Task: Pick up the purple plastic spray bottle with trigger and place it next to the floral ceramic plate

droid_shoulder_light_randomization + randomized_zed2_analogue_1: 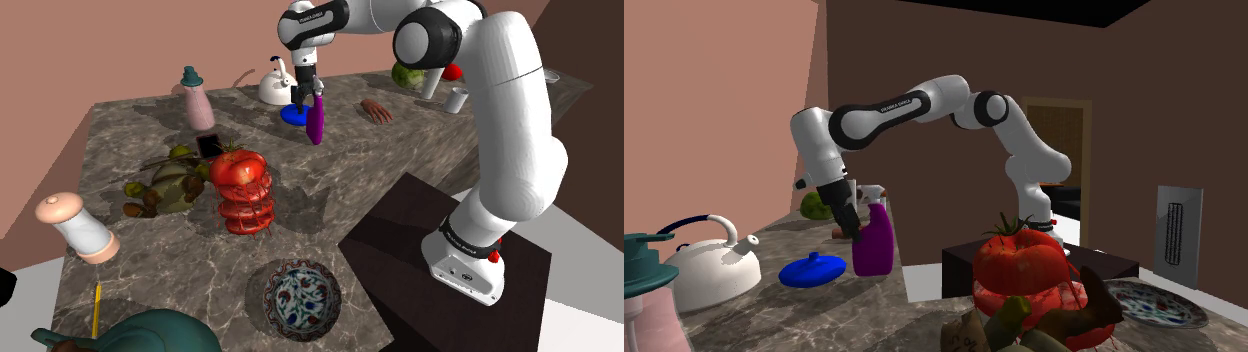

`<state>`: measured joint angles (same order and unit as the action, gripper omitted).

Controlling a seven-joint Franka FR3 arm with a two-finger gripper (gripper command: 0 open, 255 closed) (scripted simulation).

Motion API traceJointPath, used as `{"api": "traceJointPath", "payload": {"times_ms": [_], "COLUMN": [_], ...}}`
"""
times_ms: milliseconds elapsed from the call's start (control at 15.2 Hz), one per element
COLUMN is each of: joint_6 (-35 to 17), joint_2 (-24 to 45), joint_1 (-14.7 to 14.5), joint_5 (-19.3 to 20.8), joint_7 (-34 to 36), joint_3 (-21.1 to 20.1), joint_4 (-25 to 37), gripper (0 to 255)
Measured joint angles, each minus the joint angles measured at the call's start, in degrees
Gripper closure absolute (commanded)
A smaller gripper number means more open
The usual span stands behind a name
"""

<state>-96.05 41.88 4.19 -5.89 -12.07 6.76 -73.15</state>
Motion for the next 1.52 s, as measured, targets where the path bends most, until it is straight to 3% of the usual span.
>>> {"api": "traceJointPath", "payload": {"times_ms": [66, 132, 858, 1518], "joint_6": [-0.01, -0.01, 0.22, 6.23], "joint_2": [0.00, 0.00, -0.08, -2.27], "joint_1": [0.00, 0.00, 0.00, 0.11], "joint_5": [0.00, 0.00, 0.01, 0.26], "joint_7": [0.00, 0.00, 0.02, 0.31], "joint_3": [0.00, 0.00, 0.01, 0.16], "joint_4": [0.00, 0.00, 0.20, 4.12], "gripper": [0, 255, 255, 255]}}
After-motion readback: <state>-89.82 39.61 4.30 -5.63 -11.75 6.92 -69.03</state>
